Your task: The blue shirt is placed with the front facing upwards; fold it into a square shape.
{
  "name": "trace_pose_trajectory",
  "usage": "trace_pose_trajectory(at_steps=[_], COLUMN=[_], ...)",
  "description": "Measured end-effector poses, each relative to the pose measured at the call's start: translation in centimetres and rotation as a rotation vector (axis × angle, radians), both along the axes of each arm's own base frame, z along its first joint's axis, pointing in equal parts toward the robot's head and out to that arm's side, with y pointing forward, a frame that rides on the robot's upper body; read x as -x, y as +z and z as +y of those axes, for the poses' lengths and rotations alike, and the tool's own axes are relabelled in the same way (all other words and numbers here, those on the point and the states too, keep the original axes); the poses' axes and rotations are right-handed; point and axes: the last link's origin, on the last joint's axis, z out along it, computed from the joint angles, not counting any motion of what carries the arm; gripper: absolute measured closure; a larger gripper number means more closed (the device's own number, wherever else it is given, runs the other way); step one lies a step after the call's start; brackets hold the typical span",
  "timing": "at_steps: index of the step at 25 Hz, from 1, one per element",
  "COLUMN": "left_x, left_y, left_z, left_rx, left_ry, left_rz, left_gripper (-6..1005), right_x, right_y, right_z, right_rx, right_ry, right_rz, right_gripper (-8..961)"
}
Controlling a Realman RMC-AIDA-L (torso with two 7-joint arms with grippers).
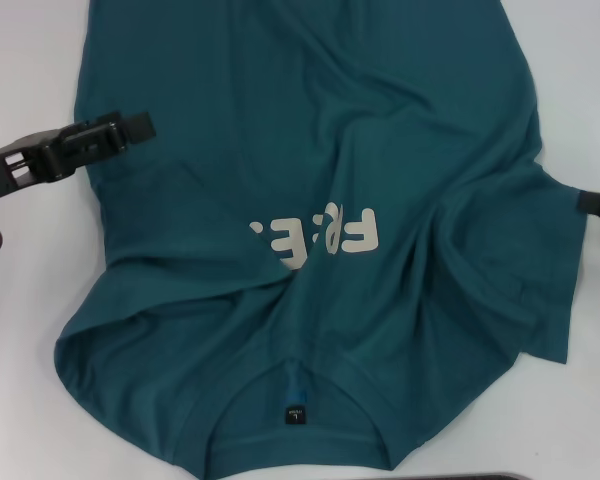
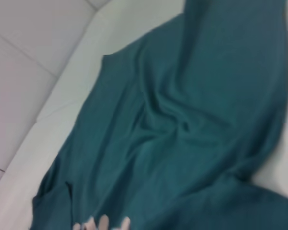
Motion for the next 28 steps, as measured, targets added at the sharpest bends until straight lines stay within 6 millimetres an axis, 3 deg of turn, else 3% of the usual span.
trace_pose_trajectory(at_steps=[9, 28], left_x=[0.2, 0.3], left_y=[-0.1, -0.2], left_z=[0.1, 0.1], left_rx=[-0.017, -0.021], left_ry=[0.009, 0.006], left_rz=[0.011, 0.017], left_gripper=[83, 90], right_x=[-1.1, -0.5], right_y=[-0.7, -3.1], right_z=[-1.4, -1.3], right_rx=[0.101, 0.15], right_ry=[-0.107, -0.119], right_rz=[-0.004, 0.043], right_gripper=[128, 128])
